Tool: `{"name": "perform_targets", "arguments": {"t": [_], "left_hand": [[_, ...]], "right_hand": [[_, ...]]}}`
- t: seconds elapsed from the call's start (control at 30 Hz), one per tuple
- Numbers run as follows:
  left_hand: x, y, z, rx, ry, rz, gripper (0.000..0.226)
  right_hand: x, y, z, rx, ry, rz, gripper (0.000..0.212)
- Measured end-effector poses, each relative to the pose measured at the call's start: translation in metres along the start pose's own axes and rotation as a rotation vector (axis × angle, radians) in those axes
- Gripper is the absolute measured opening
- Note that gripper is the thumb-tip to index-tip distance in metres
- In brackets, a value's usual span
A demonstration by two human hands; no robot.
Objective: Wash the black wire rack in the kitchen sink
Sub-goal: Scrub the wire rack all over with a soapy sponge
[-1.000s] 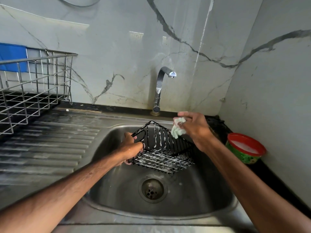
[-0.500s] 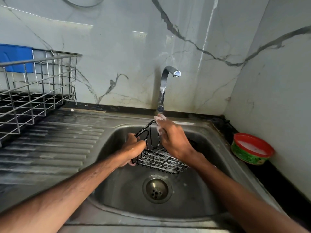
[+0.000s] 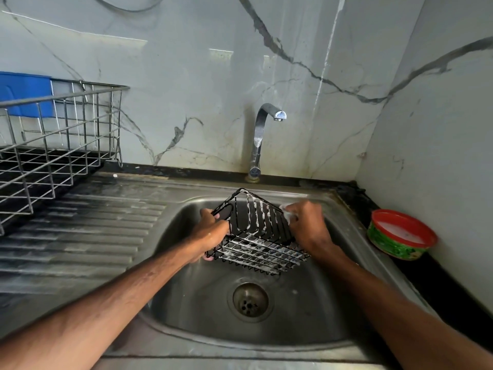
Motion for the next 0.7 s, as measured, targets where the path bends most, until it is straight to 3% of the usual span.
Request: {"name": "perform_targets", "arguments": {"t": [0.2, 0.27, 0.43, 0.57, 0.7], "left_hand": [[0.001, -0.003, -0.001, 0.047, -0.008, -0.008, 0.063], [0.002, -0.004, -0.003, 0.041, 0.0, -0.029, 0.063], [0.004, -0.006, -0.004, 0.014, -0.007, -0.053, 0.049], [0.003, -0.007, -0.005, 0.031, 0.0, -0.057, 0.046], [0.001, -0.006, -0.005, 0.031, 0.008, -0.059, 0.048]], "right_hand": [[-0.024, -0.088, 0.006, -0.006, 0.065, -0.297, 0.029], [-0.029, -0.091, 0.012, -0.076, 0.035, -0.318, 0.029], [-0.012, -0.029, 0.012, -0.112, -0.048, -0.049, 0.024], [-0.007, 0.017, 0.001, -0.055, -0.018, 0.164, 0.024], [-0.012, -0.019, 0.009, -0.03, -0.013, 0.059, 0.026]]}}
Point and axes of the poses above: each hand's wrist, its own x-axis towards the middle knuckle, its own z-axis out of the palm, y = z × x, the point moved 7 cm from there along x, towards the middle knuckle, and after that the axes turned 7 degrees about -y, right-handed, at the moved point
